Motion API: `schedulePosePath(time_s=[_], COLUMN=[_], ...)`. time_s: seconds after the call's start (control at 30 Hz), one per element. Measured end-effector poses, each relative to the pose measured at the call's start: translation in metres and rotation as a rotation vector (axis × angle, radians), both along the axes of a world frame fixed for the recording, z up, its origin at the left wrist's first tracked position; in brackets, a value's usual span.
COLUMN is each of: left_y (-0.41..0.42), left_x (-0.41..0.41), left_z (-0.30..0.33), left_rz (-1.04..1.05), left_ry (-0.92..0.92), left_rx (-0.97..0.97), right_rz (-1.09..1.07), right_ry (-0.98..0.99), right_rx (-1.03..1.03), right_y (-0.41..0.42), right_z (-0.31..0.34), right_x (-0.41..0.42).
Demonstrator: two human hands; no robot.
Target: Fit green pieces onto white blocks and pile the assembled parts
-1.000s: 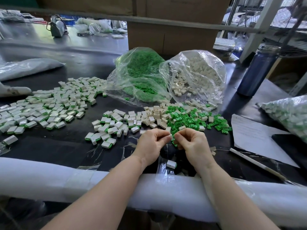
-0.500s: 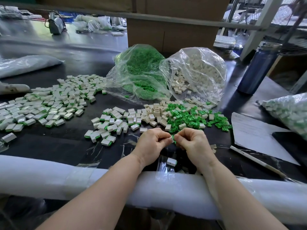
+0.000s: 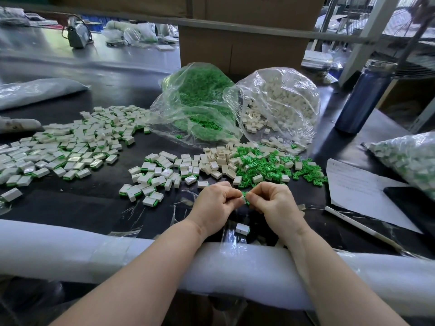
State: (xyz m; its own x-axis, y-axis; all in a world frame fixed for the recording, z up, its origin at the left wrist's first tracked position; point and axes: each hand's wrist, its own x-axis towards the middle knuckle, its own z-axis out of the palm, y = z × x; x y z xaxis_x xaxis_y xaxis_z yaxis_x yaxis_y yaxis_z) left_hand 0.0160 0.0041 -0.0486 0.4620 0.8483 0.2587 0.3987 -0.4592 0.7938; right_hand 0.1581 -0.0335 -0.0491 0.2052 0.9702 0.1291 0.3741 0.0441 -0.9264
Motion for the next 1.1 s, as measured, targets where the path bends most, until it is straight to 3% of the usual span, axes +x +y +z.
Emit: schedulePosePath(time_s=[0.33, 0.53, 0.7, 0.93, 1.1], left_y=[0.0, 0.002, 0.003, 0.003, 0.002], left_x=[0.0, 0.002, 0.002, 0.0, 0.0], left_z=[-0.002, -0.001, 0.0, 0.001, 0.0], left_rz=[-0.024, 0.056, 0.055, 0.008, -0.031], left_ry=[0.066, -0.118, -0.167, -0.194, -0.136], left_rx=[0.053, -0.094, -0.192, -0.256, -0.233], right_rz=[0.036, -0.089, -0.156, 0.022, -0.005], right_ry=[-0.064, 0.096, 0.033, 0.167, 0.134], right_rx=[-0.018, 0.062, 0.065, 0.083, 0.143], right_y=[-0.002, -0.004, -0.003, -0.007, -0.008], right_z=[0.002, 0.004, 0.002, 0.004, 0.005], right_x=[-0.002, -0.011, -0.007, -0.007, -0.005])
